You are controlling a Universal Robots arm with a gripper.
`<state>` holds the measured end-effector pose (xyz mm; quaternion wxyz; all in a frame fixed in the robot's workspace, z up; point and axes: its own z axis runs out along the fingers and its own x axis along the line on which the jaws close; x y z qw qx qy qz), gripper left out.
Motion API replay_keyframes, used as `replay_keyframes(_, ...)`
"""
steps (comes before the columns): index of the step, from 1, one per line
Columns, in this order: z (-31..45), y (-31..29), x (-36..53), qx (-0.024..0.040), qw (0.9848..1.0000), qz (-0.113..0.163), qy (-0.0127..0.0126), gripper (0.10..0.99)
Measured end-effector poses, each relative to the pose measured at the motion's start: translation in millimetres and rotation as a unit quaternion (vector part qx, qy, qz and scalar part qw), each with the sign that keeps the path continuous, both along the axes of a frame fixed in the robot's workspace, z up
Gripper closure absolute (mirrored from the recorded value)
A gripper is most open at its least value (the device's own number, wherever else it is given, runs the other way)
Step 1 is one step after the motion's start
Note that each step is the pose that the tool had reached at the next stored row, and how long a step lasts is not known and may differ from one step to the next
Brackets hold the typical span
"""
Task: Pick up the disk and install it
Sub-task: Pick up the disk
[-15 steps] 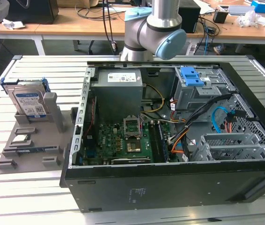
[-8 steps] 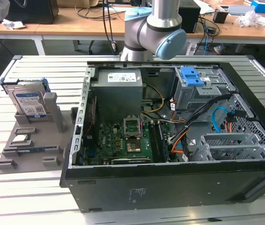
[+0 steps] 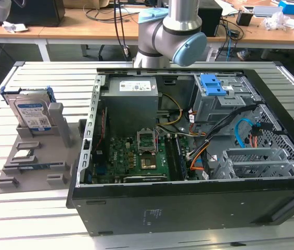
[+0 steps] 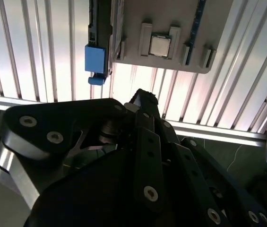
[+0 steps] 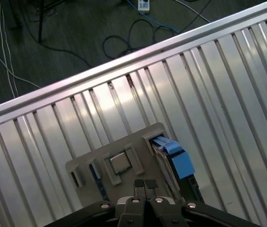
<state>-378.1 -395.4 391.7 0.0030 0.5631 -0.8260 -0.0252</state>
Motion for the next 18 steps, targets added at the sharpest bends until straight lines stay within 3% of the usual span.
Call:
replay_keyframes(6, 0.0, 0.0, 0.0, 0.0000, 0.9997, 0.023, 0.0000, 0.980)
replay_keyframes(18, 0.0, 0.0, 0.0, 0.0000, 0.9976, 0.069, 0.0000, 0.980)
